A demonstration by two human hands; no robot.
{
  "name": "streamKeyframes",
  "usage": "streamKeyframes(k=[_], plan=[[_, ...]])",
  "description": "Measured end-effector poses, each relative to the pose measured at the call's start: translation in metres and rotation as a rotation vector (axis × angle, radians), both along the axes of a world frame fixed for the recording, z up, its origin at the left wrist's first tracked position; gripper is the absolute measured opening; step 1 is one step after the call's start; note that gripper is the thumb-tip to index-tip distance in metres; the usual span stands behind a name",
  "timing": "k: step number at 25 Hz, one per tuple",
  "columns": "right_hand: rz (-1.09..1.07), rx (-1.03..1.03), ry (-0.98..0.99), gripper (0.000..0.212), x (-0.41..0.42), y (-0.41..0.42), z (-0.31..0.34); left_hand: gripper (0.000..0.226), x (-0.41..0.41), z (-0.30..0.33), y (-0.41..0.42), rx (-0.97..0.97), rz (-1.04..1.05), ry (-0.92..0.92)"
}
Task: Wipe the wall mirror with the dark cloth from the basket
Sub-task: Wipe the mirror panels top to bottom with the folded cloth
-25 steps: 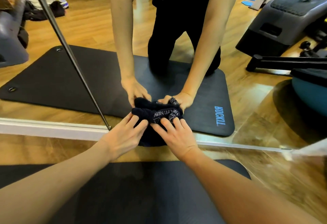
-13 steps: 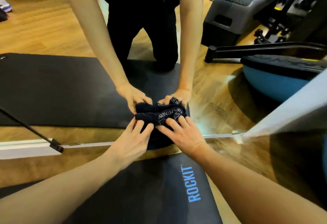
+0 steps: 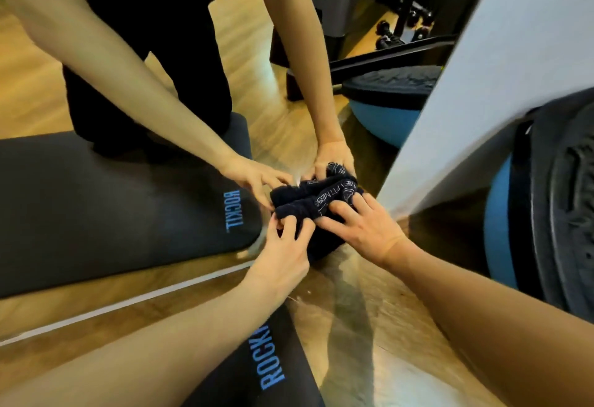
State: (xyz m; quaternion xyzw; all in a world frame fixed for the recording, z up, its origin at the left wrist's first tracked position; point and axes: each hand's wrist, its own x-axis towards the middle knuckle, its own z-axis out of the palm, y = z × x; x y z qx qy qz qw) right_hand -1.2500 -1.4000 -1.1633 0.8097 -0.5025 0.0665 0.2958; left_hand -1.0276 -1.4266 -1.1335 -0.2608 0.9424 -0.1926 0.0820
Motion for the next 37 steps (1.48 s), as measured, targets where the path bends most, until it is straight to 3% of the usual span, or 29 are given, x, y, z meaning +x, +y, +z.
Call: streamKeyframes(k=[4,15,19,25,33,37], plan=[[-0.098,0.095,-0.059,0.080,-0.037,0.010,-0.005,0.050,-0.038,-0.005,-0.001,-0.029,-0.004,-0.004],[-0.203,0.218,-0.176,0.070,-0.059,0.022,-0.034,0.051,-0.090,-0.024,0.012,-0.201,-0.138,-0.268],[-0.294,0.405,-0.236,0.074,-0.048,0.029,-0.046,0.057,-0.088,-0.037,0.015,-0.255,-0.159,-0.333],[-0.383,0.639,-0.369,0.070,-0.010,0.029,-0.049,0.057,-0.069,-0.041,0.017,-0.165,-0.097,-0.430],[-0.363,0.597,-0.301,0.064,0.043,0.023,-0.045,0.041,-0.018,-0.032,0.010,-0.077,0.002,-0.434],[-0.312,0.494,-0.240,0.077,0.088,0.018,-0.043,0.034,0.022,-0.026,0.004,-0.054,0.055,-0.442]])
